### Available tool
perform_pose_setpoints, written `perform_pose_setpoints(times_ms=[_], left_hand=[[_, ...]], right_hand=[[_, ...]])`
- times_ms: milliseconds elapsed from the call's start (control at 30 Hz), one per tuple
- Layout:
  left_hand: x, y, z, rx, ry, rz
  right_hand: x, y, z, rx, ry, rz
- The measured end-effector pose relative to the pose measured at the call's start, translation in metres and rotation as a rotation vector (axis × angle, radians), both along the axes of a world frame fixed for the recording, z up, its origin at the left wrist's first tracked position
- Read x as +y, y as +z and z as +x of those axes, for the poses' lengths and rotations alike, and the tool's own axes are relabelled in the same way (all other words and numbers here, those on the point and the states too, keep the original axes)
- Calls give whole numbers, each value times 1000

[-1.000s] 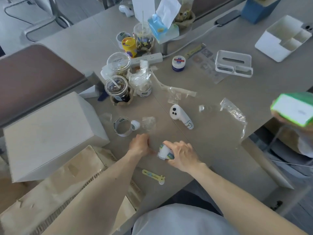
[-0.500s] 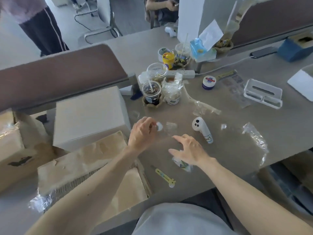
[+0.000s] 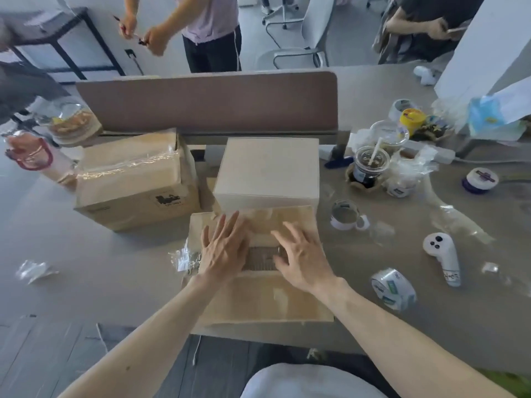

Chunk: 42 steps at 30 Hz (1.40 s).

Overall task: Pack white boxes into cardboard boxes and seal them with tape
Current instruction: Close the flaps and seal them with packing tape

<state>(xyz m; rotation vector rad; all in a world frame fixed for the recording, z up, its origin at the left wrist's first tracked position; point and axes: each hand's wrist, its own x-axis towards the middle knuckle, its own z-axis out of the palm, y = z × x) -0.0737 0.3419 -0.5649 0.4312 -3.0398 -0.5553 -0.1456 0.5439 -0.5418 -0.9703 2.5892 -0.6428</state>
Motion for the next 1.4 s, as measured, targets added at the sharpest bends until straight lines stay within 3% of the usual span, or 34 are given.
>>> perform_pose_setpoints(times_ms=[167,367,567,700,767,900,1000,1133,1200,1233,1300,1367,1400], left_hand=[[-34,-1,36,-104,160,-14],[-62,-12,47,-38,152,279],[-65,-13,45,46,128,389],[-76,-25,49,228,53,523],[-79,-32,51,199,131,655],[-75,-24,51,109,426,1238],[-82,-31,48,-10,518,1341],[-88,-36,49,-197,510,1501],[-88,-32,50,-220,479,1505],[-90,-29,48,-212,486,1408],[-92,-16,48,-174,464,907],[-85,-6,53,19,375,406],[-76,2,53,99,252,273]], right_hand=[[-20,-12,16,72,38,165],[-9,-16,18,125,-168,210],[-2,-12,8,-116,-360,75],[8,-12,-7,-297,-406,-15],[12,-14,-11,-395,-417,-73],[12,-21,-13,-541,-505,-238],[14,-29,-17,-683,-633,-380],[9,-34,-24,-808,-724,-353],[5,-34,-26,-762,-793,-223],[4,-30,-25,-652,-800,-79],[3,-26,-22,-242,-722,188],[-8,-18,-9,218,-529,78],[-20,-14,1,309,-395,-28]])
